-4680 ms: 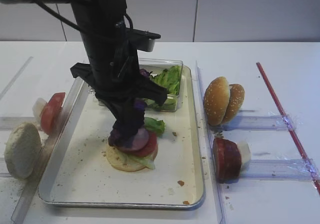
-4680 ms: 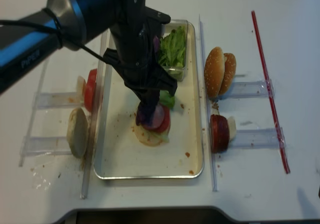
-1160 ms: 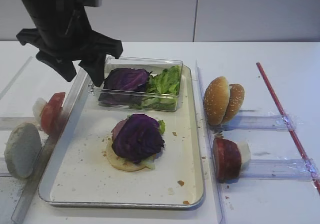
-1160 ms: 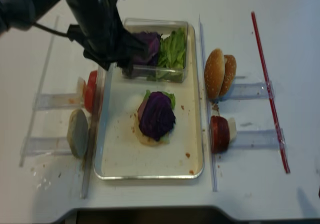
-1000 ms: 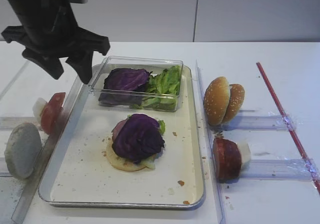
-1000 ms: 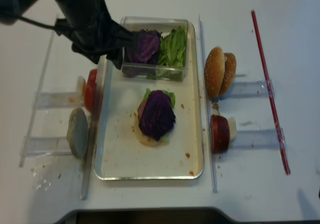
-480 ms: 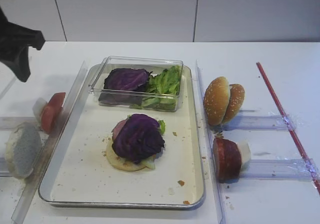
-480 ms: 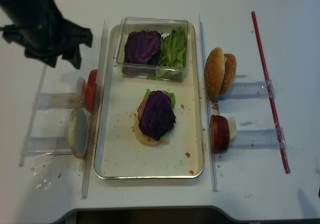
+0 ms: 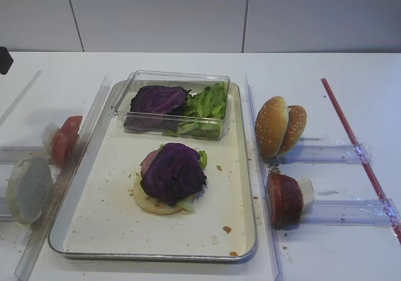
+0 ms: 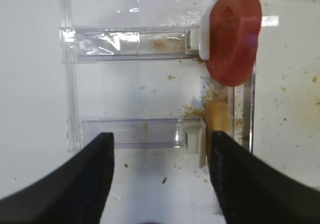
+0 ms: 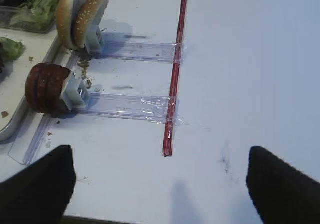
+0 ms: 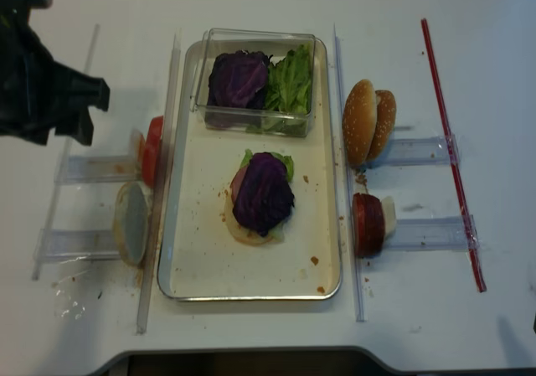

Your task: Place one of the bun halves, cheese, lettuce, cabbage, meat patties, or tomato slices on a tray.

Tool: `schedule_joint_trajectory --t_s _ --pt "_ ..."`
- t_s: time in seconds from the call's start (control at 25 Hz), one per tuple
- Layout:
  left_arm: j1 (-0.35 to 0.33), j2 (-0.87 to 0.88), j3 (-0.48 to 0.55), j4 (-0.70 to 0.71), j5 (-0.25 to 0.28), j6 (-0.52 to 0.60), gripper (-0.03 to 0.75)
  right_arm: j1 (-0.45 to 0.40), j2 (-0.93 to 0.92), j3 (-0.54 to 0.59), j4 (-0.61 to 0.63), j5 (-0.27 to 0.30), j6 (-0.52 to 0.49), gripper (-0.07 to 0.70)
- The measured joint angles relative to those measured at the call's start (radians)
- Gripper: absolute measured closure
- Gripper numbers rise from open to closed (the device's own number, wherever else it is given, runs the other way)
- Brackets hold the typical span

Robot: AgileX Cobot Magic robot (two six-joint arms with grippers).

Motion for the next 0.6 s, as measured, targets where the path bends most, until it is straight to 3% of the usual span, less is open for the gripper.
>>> schedule_joint_trajectory --t_s 0.6 --pt "0.0 -0.42 0.312 -0.004 0.007 0.004 0.312 0.0 0.0 0.0 -0.002 0.0 0.0 -0.062"
